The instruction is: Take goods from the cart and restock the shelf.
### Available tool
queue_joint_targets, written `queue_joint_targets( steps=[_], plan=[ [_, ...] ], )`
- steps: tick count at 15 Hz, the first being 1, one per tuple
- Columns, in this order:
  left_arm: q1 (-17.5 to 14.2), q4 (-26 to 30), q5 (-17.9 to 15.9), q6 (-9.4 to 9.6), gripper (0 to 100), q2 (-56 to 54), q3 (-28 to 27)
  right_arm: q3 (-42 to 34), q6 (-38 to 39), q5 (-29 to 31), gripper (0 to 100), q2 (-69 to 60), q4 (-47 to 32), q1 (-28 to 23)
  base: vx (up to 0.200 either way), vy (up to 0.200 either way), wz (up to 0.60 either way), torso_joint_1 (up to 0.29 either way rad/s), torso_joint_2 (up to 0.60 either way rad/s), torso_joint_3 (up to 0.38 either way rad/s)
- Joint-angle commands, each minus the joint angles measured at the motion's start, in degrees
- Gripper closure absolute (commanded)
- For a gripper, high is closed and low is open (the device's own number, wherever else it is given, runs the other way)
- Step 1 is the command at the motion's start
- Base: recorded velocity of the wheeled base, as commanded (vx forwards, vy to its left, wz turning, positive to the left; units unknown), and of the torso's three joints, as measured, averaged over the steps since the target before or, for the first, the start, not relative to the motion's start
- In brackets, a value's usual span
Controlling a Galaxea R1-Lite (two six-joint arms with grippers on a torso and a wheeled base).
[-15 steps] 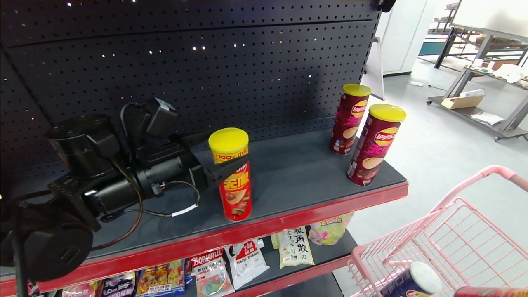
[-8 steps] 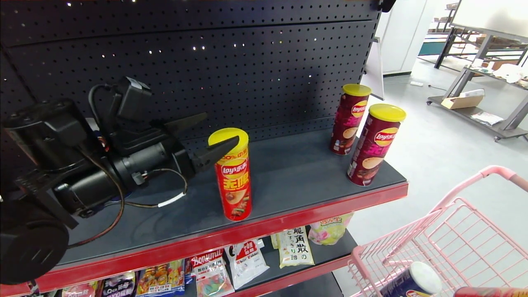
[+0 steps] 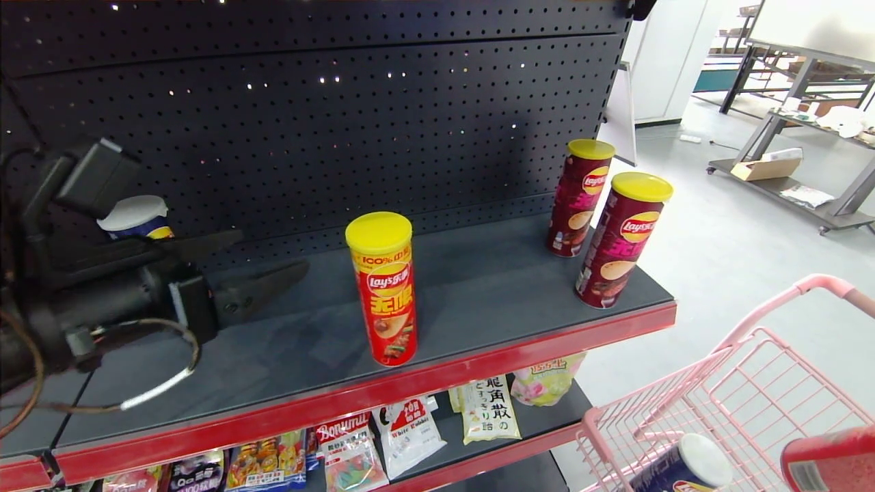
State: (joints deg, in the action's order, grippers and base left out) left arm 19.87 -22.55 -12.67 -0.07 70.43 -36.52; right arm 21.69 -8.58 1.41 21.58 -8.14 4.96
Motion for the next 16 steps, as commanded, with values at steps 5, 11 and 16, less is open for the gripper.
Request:
queue_joint_targets(
  steps=[5, 11, 16],
  plan=[
    [-1.1, 34.1, 7.6, 3.15, 0, -37.1, 9.3, 2.2, -1.3, -1.7, 100, 10.9, -0.5, -0.7, 0.0, 0.0, 0.0, 0.0, 0.0, 0.0],
    [-1.1, 33.7, 10.2, 3.15, 0, -40.0, 13.2, 1.4, -1.3, -3.0, 100, 10.5, -0.1, -0.6, 0.0, 0.0, 0.2, 0.0, 0.0, 0.002],
    [-1.1, 33.6, 10.1, 3.15, 0, -39.6, 13.2, 0.7, -1.0, -3.1, 100, 10.4, 0.1, -0.6, 0.0, 0.0, 0.6, 0.005, 0.0, 0.001]
  ],
)
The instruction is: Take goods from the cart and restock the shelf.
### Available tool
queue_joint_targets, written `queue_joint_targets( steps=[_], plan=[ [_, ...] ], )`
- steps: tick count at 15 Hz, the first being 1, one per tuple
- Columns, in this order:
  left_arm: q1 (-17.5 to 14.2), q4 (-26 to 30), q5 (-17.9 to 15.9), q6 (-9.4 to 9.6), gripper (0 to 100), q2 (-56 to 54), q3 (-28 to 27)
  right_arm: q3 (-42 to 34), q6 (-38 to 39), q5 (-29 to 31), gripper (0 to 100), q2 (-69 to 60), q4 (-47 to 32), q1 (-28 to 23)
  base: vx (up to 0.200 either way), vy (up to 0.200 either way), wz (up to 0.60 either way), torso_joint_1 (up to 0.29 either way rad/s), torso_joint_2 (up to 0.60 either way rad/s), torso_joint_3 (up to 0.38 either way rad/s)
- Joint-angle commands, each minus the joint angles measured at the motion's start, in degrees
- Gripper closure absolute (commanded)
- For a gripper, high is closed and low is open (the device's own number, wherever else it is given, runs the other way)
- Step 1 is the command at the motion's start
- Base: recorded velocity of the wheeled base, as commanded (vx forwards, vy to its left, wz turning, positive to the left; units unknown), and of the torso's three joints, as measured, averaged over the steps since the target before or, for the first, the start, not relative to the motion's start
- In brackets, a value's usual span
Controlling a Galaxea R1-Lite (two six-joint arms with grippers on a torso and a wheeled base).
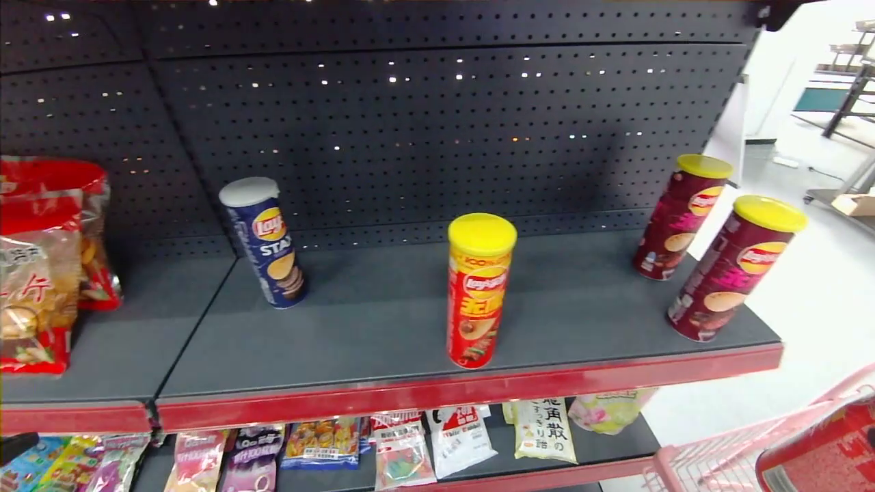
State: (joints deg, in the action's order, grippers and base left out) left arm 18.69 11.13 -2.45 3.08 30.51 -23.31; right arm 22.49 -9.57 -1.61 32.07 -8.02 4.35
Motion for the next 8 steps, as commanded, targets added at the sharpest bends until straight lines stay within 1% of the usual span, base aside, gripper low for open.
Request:
queue_joint_targets(
  steps=[1, 2, 3, 4, 6, 7, 8],
  plan=[
    [0.0, 0.0, 0.0, -0.01, 0, 0.3, 0.1, 0.0, 0.0, -0.1, 100, -0.1, -0.1, 0.0, 0.0, 0.0, 0.6, -0.007, 0.01, 0.002],
    [0.0, 0.0, 0.0, -0.01, 0, 0.2, 0.2, 0.1, -0.1, -0.1, 100, 0.0, -0.1, 0.0, 0.0, 0.0, 0.6, 0.002, 0.01, 0.002],
    [0.0, 0.0, 0.0, -0.01, 0, 0.0, 0.2, 0.2, 0.0, -0.3, 100, 0.1, -0.1, 0.0, 0.0, 0.0, 0.0, 0.0, 0.0, 0.0],
    [0.0, -0.1, -0.5, -0.01, 0, -0.8, 1.5, 1.0, 0.0, -1.6, 100, 1.1, 0.1, 0.0, 0.0, 0.0, 0.0, 0.0, 0.0, 0.0],
    [0.0, 0.0, -0.1, 0.26, 0, -2.7, 3.2, 2.0, 0.0, -2.0, 100, 4.8, 2.0, 0.0, 0.0, 0.0, 0.0, 0.0, 0.0, 0.0],
    [0.2, 0.0, -1.2, -0.36, 0, -5.6, 4.9, 1.9, 0.0, -2.0, 100, 9.6, 7.2, 0.0, 0.0, 0.0, 0.0, 0.0, 0.0, 0.0],
    [0.3, -0.1, -3.8, -1.41, 0, -8.5, 6.9, 2.3, 0.1, -2.1, 100, 13.6, 11.7, 0.0, 0.0, 0.0, 0.0, 0.0, 0.0, 0.0]
  ],
)
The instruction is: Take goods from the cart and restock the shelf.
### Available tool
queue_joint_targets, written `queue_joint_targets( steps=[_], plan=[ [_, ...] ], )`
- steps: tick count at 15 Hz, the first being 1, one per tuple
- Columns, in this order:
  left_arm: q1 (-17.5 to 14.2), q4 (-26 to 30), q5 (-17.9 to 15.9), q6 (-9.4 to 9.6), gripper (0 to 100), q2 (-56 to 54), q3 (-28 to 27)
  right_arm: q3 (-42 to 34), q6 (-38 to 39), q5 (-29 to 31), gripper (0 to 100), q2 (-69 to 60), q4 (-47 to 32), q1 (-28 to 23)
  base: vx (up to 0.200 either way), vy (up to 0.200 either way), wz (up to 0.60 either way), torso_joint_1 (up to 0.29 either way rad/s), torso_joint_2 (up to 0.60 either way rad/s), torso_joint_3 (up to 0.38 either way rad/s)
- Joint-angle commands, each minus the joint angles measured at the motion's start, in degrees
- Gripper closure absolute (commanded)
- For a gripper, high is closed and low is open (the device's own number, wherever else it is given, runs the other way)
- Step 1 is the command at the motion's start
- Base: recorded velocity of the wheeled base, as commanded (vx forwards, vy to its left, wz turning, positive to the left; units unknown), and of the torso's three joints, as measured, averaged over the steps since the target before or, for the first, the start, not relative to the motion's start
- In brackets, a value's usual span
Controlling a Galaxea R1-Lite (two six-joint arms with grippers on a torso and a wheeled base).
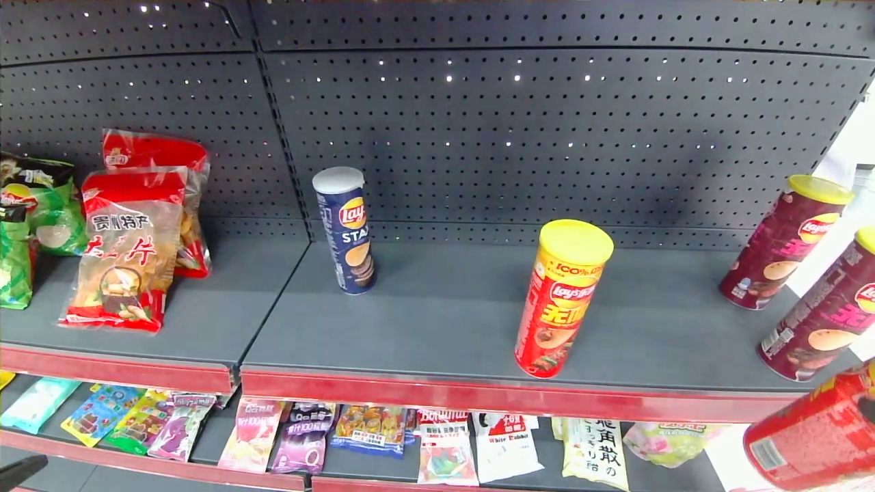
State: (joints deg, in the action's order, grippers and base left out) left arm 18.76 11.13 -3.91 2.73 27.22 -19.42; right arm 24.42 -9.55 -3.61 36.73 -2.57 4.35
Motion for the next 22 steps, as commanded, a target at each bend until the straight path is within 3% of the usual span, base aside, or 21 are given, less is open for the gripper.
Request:
queue_joint_targets(
  steps=[1, 3, 4, 5, 9, 10, 12, 13, 14, 16, 18, 20, 22],
  plan=[
    [0.1, 0.0, -4.3, -2.55, 0, -9.4, 4.4, 1.0, 0.1, -0.2, 100, 13.6, 11.5, 0.0, 0.0, 0.0, 0.0, 0.0, 0.0, 0.0],
    [0.0, 1.2, -4.2, -3.43, 0, -15.8, 6.2, 1.7, -0.1, -0.5, 100, 21.2, 19.8, 0.1, 0.0, 0.0, 0.0, 0.0, 0.0, 0.0],
    [-0.9, 2.7, -2.2, -4.31, 0, -17.1, 6.2, 2.7, -0.4, -2.3, 100, 25.2, 22.6, 0.0, 0.0, 0.0, 0.0, 0.0, 0.0, 0.0],
    [-2.4, 3.6, 0.6, -5.46, 0, -17.5, 6.4, 4.5, -0.6, -4.7, 100, 27.8, 23.2, 0.0, 0.0, 0.0, 0.0, 0.0, 0.0, 0.0],
    [-5.4, 2.4, 3.6, -5.46, 0, -21.6, 12.2, 12.7, -3.1, -6.1, 100, 37.1, 23.2, 0.0, 0.0, 0.0, 0.0, 0.0, 0.0, 0.0],
    [-5.4, -0.4, 2.6, -5.37, 0, -21.6, 13.2, 14.3, -3.0, -6.1, 100, 38.6, 23.2, 0.1, 0.0, 0.0, 0.0, 0.0, 0.0, 0.0],
    [-5.5, -7.2, -2.6, -3.26, 0, -21.6, 16.3, 16.7, -3.1, -6.1, 100, 41.8, 23.2, 0.1, 0.0, 0.0, 0.0, 0.0, 0.0, 0.0],
    [-5.4, -7.8, -2.8, -2.82, 0, -21.6, 16.6, 17.8, -3.1, -6.1, 100, 43.0, 23.2, 0.2, 0.0, 0.0, 0.0, 0.0, 0.0, 0.0],
    [-5.5, -7.8, 0.1, -2.82, 0, -21.6, 16.6, 18.3, -3.1, -6.2, 100, 44.0, 23.2, 0.2, 0.0, 0.0, 0.0, 0.0, 0.0, 0.0],
    [-5.5, -7.9, 10.8, -3.52, 0, -21.6, 16.7, 18.4, -3.1, -6.3, 100, 44.8, 23.3, 0.2, 0.0, 0.0, 0.0, 0.0, 0.0, 0.0],
    [-5.5, -8.0, 10.9, -4.31, 0, -21.6, 16.7, 18.3, -3.1, -7.3, 100, 45.1, 23.3, 0.3, 0.0, 0.0, 0.0, 0.0, 0.0, 0.0],
    [-5.5, -8.7, 8.7, -3.35, 0, -21.6, 17.5, 18.4, -3.2, -7.9, 100, 45.9, 23.3, 0.3, 0.0, 0.0, 0.0, 0.0, 0.0, 0.0],
    [-5.5, -11.0, 8.9, -3.35, 0, -21.4, 18.3, 19.0, -3.1, -7.9, 100, 46.6, 23.3, 0.5, 0.0, 0.0, 0.0, 0.0, 0.0, 0.0]
  ],
)
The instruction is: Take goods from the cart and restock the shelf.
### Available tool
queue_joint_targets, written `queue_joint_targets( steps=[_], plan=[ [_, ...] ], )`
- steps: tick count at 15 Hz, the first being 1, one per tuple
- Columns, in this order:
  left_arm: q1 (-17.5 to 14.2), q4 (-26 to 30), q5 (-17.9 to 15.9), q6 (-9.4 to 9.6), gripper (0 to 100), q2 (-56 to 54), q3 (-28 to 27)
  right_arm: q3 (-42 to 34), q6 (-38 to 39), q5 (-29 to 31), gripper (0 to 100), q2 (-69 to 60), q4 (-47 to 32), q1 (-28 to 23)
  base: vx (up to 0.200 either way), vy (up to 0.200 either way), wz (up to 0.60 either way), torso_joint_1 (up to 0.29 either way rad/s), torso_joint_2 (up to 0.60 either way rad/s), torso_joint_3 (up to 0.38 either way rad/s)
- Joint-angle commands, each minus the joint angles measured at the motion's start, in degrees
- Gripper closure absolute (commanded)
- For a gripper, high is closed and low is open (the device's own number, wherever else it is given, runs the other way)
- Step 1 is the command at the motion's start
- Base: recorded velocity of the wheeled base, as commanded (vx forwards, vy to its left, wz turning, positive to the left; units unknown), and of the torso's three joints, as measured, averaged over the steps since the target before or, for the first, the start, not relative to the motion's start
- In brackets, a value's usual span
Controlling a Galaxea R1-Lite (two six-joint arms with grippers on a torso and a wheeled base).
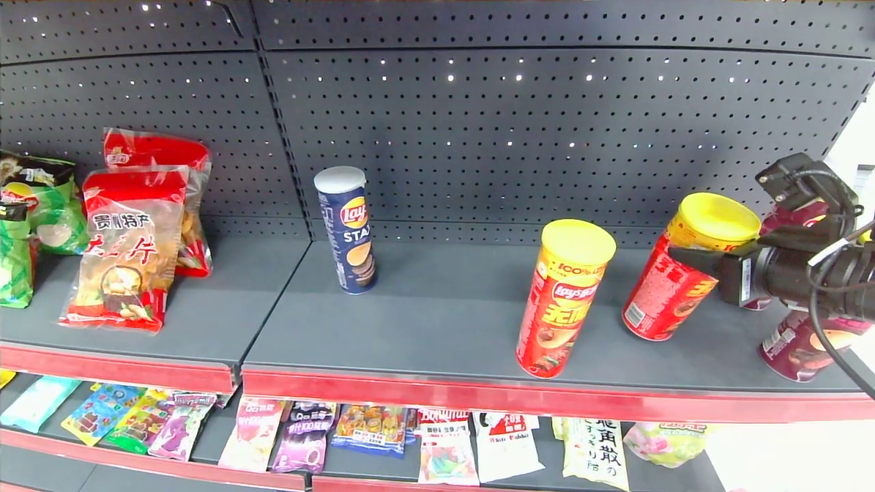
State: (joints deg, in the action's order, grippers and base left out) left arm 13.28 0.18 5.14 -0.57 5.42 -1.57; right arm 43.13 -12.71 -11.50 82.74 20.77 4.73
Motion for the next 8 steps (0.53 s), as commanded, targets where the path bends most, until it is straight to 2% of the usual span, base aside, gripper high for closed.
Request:
queue_joint_targets(
  steps=[1, 2, 3, 4, 7, 8],
  plan=[
    [-0.7, 0.1, 3.3, -0.13, 0, 1.2, 0.3, 0.3, 0.1, 0.1, 100, 0.8, 0.1, 1.2, 0.0, 0.0, 0.0, 0.0, 0.0, 0.0],
    [-1.3, 0.0, 6.7, -0.13, 0, 2.5, 0.4, 0.3, 0.1, 0.1, 100, 0.8, 0.1, 1.3, 0.0, 0.0, 0.0, 0.0, 0.0, 0.0],
    [-1.7, 0.0, 8.7, -0.13, 0, 3.5, 0.5, 0.3, 0.1, 0.1, 100, 0.8, 0.1, 1.5, 0.0, 0.0, 0.0, 0.0, 0.0, 0.0],
    [-4.1, -0.1, 10.0, -0.04, 0, 4.8, 0.5, 0.3, 0.3, 0.1, 100, 0.8, 0.1, 1.9, 0.0, 0.0, 0.0, 0.0, 0.0, 0.0],
    [-20.2, -0.1, 9.7, -0.13, 0, 6.2, 0.5, 0.1, 0.3, 0.1, 100, 0.8, 0.1, 1.9, 0.0, 0.0, 0.0, 0.0, 0.0, 0.0],
    [-21.3, -0.3, 7.5, -0.31, 0, 5.3, 0.7, 0.3, 0.4, 0.1, 100, 0.8, 0.1, 1.9, 0.0, 0.0, 0.0, 0.0, 0.0, 0.0]
  ],
)
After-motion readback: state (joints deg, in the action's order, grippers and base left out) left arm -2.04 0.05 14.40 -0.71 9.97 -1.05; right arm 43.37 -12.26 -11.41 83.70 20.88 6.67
